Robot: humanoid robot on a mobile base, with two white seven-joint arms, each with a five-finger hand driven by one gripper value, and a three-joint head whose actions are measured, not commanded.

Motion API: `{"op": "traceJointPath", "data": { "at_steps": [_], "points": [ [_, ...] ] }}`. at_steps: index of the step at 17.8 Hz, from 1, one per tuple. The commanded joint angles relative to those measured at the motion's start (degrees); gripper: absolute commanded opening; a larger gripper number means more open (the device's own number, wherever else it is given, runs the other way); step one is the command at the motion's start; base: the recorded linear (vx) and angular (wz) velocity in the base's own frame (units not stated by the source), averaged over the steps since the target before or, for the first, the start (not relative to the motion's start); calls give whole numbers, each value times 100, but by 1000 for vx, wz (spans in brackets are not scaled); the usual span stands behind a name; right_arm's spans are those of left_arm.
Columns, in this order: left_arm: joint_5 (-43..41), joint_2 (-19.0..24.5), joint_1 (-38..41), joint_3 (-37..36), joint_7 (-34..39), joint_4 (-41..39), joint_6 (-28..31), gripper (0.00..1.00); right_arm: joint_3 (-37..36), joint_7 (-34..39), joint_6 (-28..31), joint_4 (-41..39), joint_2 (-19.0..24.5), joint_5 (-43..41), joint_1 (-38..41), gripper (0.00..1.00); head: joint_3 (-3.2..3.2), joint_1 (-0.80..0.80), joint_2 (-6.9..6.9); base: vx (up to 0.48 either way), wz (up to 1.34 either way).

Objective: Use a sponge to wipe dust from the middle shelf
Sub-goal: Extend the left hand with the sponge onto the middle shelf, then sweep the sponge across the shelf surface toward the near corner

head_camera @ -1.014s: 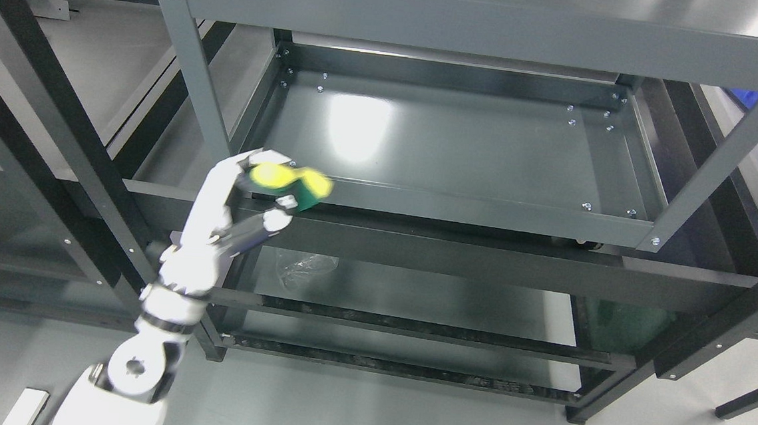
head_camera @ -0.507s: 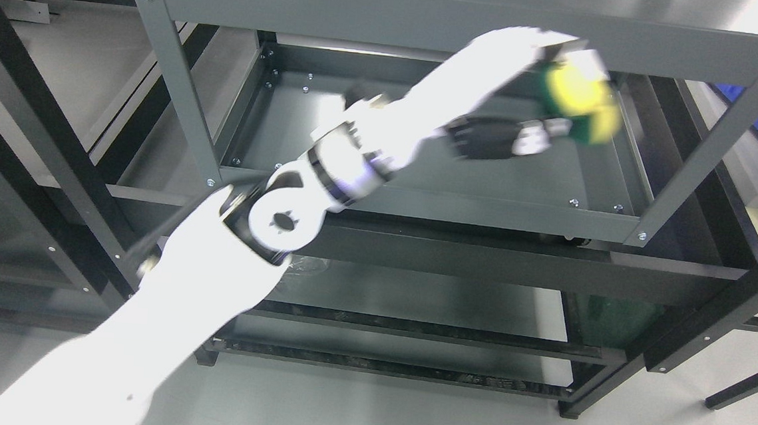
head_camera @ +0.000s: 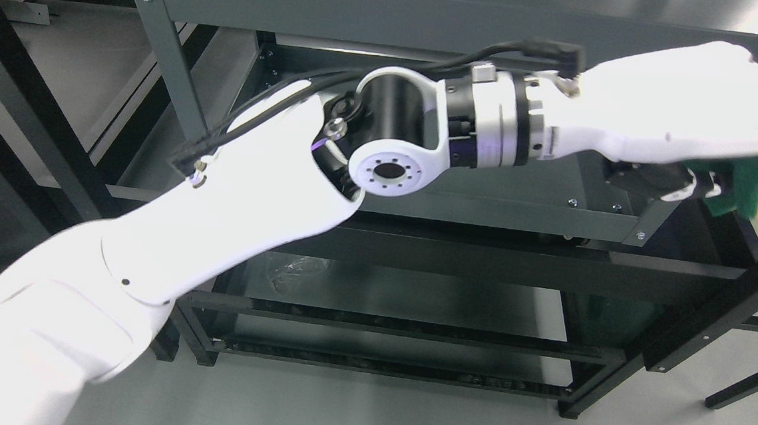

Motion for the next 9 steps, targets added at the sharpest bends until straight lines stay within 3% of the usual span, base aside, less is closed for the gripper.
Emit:
{"op": "traceJointPath", "data": {
  "at_steps": [1,3,5,9],
  "points": [
    [-2698,-148,-698,727,-107,1247,-1473,0,-1,0,0,-100,-100,0,0,100,0,0,0,0,0],
    [-3115,-148,-654,1081,-115,1257,-1967,0,-1,0,0,-100,-100,0,0,100,0,0,0,0,0],
    [-3142,-48,-496,1214,-115,1178,-2022,0,8,0,0,-100,-100,0,0,100,0,0,0,0,0],
    [-3107,690,-171,1881,-185,765,-2022,0,8,0,0,-100,-100,0,0,100,0,0,-1,0,0]
  ]
}}
